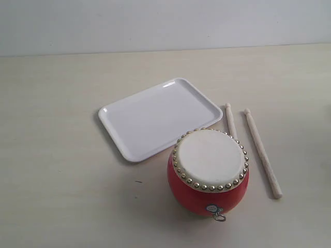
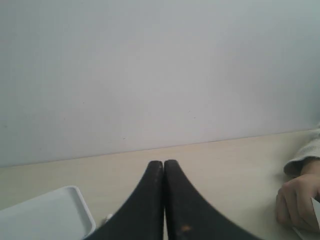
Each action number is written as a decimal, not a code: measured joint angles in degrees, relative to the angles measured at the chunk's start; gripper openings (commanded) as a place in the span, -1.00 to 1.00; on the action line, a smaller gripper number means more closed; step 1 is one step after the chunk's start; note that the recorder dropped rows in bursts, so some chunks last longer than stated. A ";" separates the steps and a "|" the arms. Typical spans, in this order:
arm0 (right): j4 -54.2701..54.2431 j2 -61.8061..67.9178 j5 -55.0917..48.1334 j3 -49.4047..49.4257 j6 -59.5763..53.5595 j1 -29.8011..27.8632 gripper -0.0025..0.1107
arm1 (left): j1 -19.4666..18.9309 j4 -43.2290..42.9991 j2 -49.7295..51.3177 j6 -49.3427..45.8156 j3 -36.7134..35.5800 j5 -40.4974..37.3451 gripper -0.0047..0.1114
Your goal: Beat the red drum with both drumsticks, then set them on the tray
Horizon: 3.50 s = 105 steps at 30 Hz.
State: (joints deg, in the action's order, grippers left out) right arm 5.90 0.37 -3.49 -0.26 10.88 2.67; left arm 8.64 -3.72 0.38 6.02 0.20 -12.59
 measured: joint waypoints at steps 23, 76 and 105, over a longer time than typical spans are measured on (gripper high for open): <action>0.00 0.00 0.00 0.00 0.00 0.00 -0.96 | 0.00 -0.11 0.00 -2.49 0.00 0.00 -0.92; -32.34 0.00 0.44 0.00 27.21 0.00 -0.96 | 0.00 11.20 0.00 37.14 0.00 15.61 -0.92; -26.50 74.99 -43.00 -51.80 -17.55 4.01 -0.86 | 0.00 13.51 24.20 21.21 5.26 3.55 -0.92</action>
State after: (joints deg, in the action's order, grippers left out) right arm -20.60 75.36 -46.49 -52.07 -6.66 6.67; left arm 8.64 9.79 24.58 27.23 5.45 -9.05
